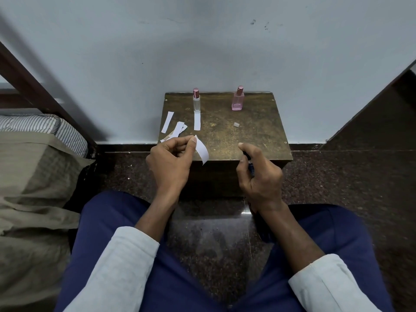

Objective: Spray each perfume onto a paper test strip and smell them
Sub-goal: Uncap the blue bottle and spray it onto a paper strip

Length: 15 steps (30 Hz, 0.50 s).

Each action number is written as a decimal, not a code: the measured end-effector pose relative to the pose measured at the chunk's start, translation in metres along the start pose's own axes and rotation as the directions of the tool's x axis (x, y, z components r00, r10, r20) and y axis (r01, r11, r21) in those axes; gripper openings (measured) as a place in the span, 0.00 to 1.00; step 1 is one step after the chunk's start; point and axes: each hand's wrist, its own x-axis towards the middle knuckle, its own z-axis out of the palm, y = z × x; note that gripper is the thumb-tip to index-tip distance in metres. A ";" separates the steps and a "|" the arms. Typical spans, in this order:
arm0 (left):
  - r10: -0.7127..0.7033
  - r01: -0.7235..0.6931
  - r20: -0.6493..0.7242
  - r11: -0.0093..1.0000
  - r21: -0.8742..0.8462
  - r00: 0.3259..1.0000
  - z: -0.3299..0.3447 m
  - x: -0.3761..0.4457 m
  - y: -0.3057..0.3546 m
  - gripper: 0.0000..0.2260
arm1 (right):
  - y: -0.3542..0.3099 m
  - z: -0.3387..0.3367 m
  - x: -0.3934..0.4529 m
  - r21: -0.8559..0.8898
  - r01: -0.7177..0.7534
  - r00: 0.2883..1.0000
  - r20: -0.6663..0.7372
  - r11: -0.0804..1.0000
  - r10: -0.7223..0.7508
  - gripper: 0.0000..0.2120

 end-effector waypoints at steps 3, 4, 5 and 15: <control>0.004 -0.004 0.002 1.000 0.003 1.000 0.000 0.000 0.000 0.05 | 0.000 0.000 0.000 0.020 0.014 1.000 -0.019 1.000 -0.013 0.12; 0.005 -0.005 0.001 1.000 0.008 1.000 0.001 -0.001 0.000 0.05 | 0.001 0.000 0.000 0.022 0.016 1.000 -0.020 1.000 -0.015 0.12; 0.004 -0.004 0.003 1.000 0.009 1.000 0.001 -0.001 0.001 0.05 | 0.001 0.000 -0.001 0.023 0.016 1.000 -0.019 1.000 -0.016 0.12; 0.025 -0.024 0.144 1.000 -0.010 0.989 0.006 0.002 -0.008 0.06 | 0.001 0.000 -0.001 0.114 -0.332 0.938 0.149 0.936 0.315 0.20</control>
